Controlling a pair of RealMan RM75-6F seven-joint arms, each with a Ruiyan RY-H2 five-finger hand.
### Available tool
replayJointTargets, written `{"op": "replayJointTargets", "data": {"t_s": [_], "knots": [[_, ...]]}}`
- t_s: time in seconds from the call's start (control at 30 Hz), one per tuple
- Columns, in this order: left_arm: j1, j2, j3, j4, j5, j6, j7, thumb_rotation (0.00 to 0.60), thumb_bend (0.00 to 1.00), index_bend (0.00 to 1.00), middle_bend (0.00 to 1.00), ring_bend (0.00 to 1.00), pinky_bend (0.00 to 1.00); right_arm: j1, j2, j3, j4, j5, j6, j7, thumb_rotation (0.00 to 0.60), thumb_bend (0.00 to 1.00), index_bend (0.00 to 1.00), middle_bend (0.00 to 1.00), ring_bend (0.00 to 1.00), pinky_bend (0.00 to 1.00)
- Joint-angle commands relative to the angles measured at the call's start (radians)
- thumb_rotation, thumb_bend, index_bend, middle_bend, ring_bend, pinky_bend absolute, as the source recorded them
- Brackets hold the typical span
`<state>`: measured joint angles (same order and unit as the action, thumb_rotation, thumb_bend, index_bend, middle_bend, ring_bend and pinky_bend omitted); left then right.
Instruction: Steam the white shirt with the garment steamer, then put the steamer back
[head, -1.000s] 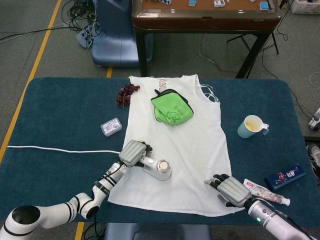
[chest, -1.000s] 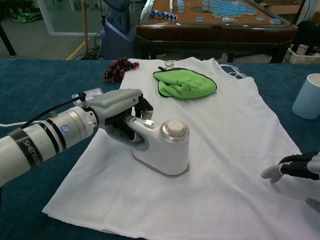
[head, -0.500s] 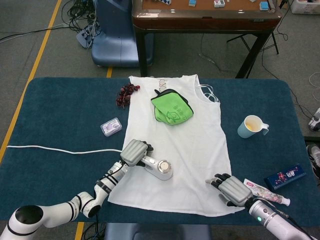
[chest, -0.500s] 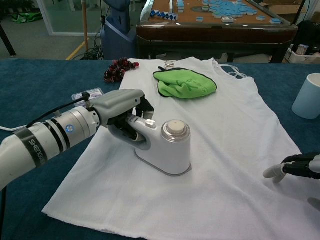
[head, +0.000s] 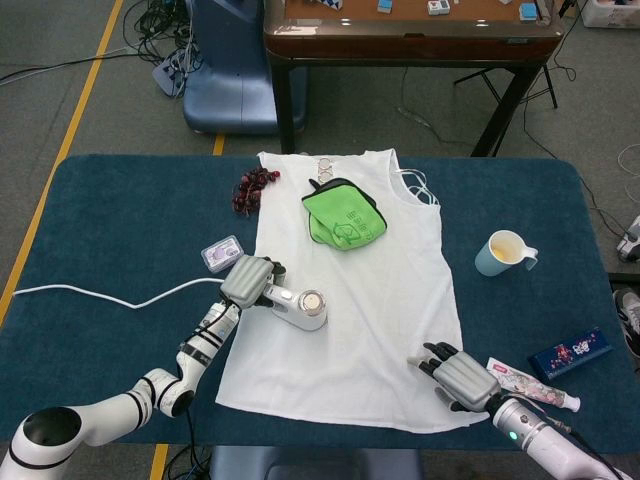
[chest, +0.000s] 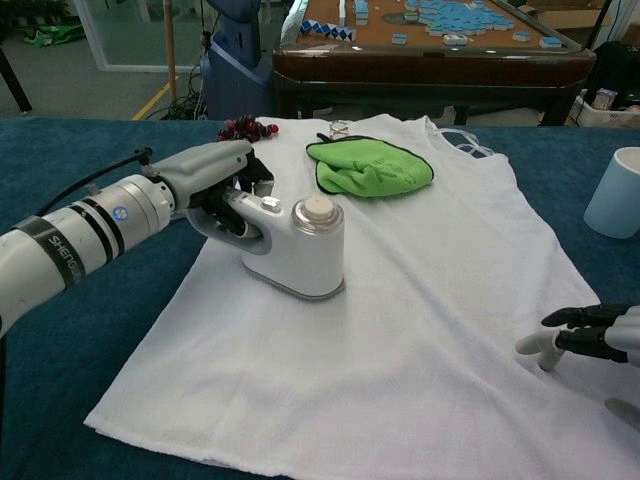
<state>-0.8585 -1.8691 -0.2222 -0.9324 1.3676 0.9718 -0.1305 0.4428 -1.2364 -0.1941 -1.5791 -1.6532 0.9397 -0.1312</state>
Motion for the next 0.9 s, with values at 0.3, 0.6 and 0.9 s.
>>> {"op": "replayJointTargets", "data": {"t_s": [0.3, 0.6, 0.9], "knots": [[0.025, 0.046, 0.018, -0.06, 0.004, 0.016, -0.008, 0.6, 0.17, 0.78, 0.6, 0.5, 0.59, -0.01, 0.01, -0.005, -0.012, -0.028, 0.04, 0.016, 0.6, 0.57, 0.09, 0.16, 0.06, 0.1], [0.066, 0.092, 0.068, -0.182, 0.033, 0.047, 0.027, 0.6, 0.17, 0.78, 0.6, 0.49, 0.59, -0.015, -0.011, 0.006, 0.024, -0.045, 0.073, 0.05, 0.6, 0.53, 0.09, 0.15, 0.06, 0.1], [0.06, 0.081, 0.054, -0.182, 0.018, 0.034, 0.046, 0.6, 0.17, 0.78, 0.6, 0.49, 0.59, -0.023, -0.034, 0.006, 0.047, -0.068, 0.109, 0.08, 0.6, 0.19, 0.09, 0.12, 0.06, 0.1]]}}
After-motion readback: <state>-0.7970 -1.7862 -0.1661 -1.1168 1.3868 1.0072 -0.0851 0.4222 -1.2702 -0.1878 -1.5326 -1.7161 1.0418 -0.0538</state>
